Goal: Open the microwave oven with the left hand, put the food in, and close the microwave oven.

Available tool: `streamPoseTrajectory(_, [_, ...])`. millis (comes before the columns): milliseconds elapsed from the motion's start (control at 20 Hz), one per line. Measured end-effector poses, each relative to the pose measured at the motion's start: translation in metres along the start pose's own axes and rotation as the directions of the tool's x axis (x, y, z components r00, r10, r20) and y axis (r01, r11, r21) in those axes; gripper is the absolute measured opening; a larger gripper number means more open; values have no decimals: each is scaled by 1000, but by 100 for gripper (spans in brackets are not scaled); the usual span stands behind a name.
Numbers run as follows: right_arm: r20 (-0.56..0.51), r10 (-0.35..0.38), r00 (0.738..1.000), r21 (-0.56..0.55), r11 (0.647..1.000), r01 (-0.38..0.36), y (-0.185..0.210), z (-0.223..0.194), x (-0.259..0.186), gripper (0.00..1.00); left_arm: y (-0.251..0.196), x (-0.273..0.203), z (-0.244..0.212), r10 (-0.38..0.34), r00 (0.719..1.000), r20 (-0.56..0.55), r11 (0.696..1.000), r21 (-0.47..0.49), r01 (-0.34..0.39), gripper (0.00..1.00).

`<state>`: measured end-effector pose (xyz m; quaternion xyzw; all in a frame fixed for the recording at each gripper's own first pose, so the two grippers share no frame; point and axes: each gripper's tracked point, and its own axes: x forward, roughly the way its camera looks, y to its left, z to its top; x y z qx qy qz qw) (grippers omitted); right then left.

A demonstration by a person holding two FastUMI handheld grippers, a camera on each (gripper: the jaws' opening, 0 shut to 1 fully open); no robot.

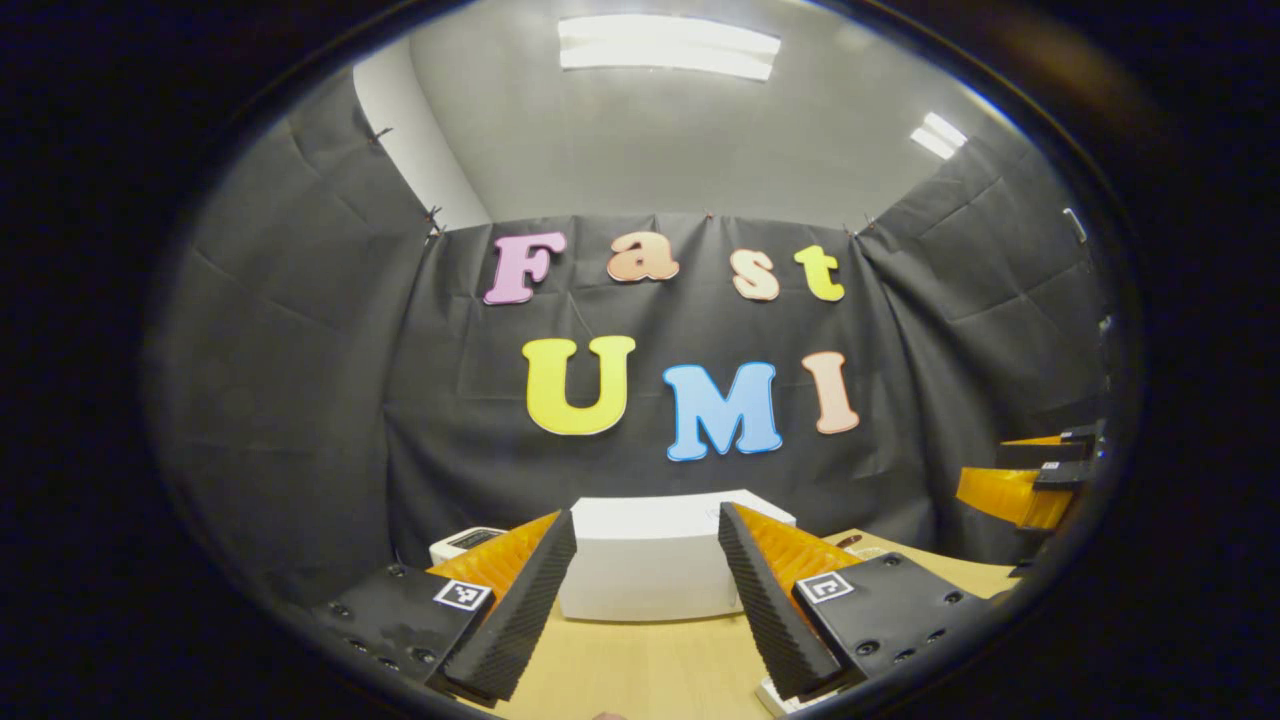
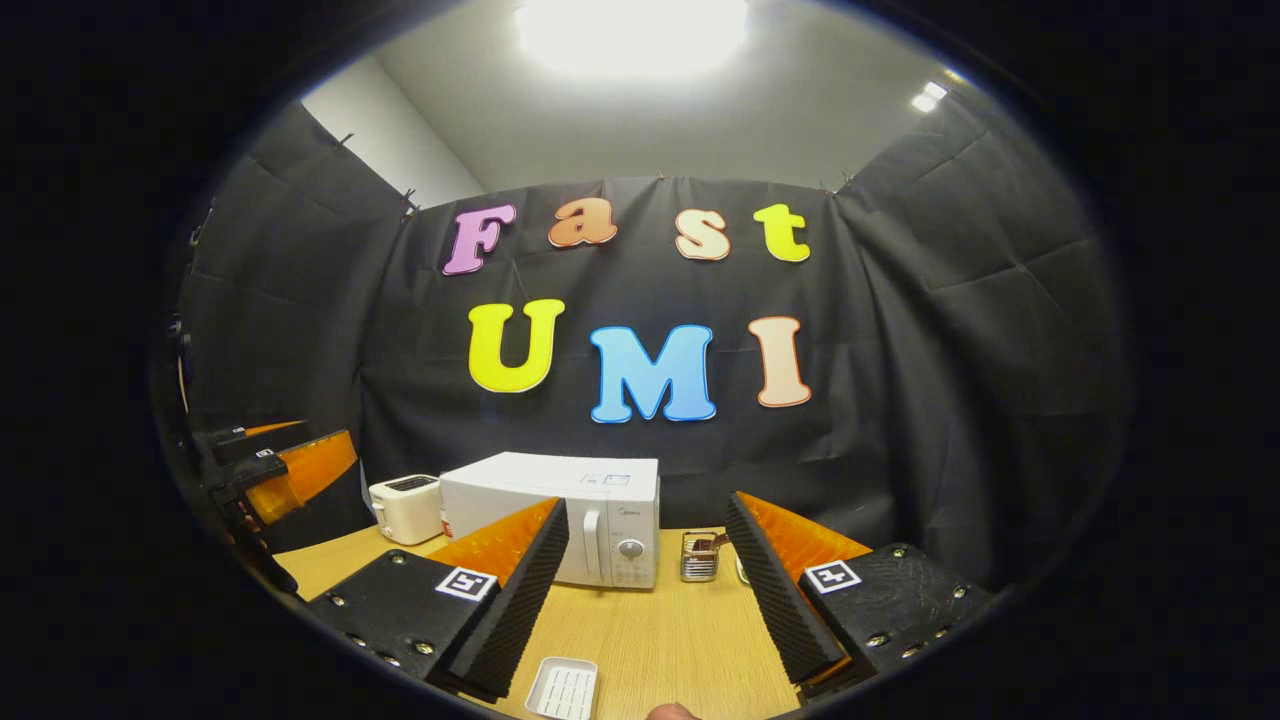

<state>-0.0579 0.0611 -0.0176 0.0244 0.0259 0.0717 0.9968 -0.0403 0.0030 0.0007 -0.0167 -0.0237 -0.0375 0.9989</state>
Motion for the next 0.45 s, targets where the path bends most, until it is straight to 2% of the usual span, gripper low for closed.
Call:
streamPoseTrajectory(150, [2, -7, 1000, 9, 1000, 7, 1, 0, -1, 96, 3, -2, -4, 4, 1000, -14, 1000, 26, -3, 97])
streamPoseTrajectory(350, [-1, -8, 1000, 11, 1000, 8, 3, 1, 1, 96, 1, -6, -4, -15, 1000, -13, 1000, 2, 15, 98])
streamPoseTrajectory(450, [3, -9, 1000, 11, 1000, 9, 4, 1, 0, 96, 4, -8, -3, -12, 1000, -7, 1000, 4, 12, 95])
